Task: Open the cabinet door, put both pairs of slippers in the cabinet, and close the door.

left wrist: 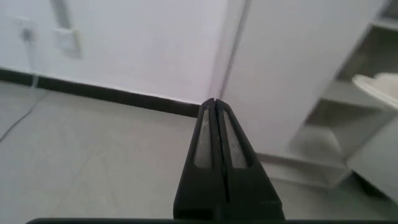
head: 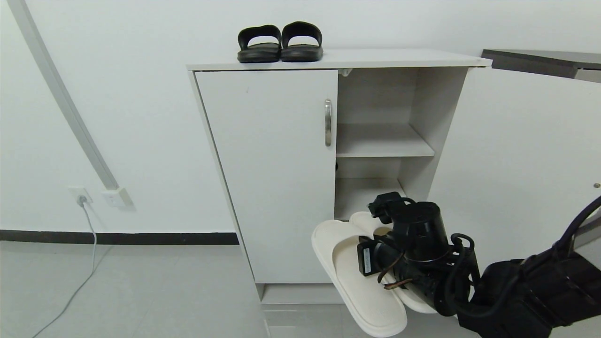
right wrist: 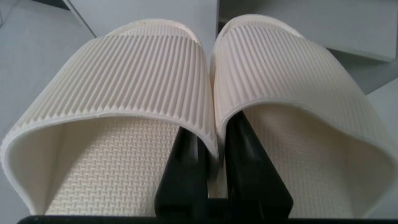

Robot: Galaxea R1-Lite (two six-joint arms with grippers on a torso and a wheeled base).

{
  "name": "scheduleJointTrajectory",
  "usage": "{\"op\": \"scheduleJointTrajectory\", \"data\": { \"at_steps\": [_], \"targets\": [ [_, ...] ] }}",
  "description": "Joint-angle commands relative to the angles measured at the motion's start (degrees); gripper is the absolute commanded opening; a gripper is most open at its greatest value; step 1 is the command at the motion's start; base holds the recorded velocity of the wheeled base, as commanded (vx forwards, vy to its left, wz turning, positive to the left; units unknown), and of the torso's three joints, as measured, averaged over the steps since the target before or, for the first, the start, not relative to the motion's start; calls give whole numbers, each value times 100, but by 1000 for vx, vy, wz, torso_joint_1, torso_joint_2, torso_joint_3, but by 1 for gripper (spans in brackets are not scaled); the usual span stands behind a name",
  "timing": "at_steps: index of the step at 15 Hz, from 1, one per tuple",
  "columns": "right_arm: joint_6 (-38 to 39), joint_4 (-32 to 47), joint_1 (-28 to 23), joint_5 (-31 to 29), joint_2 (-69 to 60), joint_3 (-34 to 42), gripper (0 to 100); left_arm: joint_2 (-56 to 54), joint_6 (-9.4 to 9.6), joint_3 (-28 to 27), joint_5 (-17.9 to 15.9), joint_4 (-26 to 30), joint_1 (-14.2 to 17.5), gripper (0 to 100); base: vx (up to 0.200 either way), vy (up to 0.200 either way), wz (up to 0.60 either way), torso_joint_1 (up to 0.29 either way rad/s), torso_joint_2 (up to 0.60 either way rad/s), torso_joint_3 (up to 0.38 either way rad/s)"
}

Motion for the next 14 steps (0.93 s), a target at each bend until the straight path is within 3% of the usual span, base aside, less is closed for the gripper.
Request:
{"op": "scheduleJointTrajectory", "data": {
  "at_steps": [1,3,4,5,7,8,12,14],
  "targets": [
    [-3,-3,6,-1,51,0,0,13,56,1,-21,132,-558,0,0,0,0,0,0,0],
    [6,-11,6,-37,42,18,0,-506,267,1,120,115,-30,0,0,0,0,0,0,0],
    [6,-11,6,-116,51,-17,0,-480,240,1,700,115,-66,0,0,0,0,0,0,0],
    [6,-11,24,-125,51,-9,0,-506,214,1,779,115,-66,0,0,0,0,0,0,0],
    [-3,-11,41,-160,51,-44,0,-506,293,1,542,115,-66,0,0,0,0,0,0,0],
    [-38,-11,50,-450,139,-97,0,-506,267,10,199,115,-66,0,0,0,0,0,0,0],
    [-38,-99,138,-2014,789,-1195,0,-506,196,10,172,106,-66,0,0,0,0,0,0,0],
    [-38,-38,200,-2427,1071,-1749,0,-506,143,10,172,106,-66,0,0,0,0,0,0,0]
  ]
}}
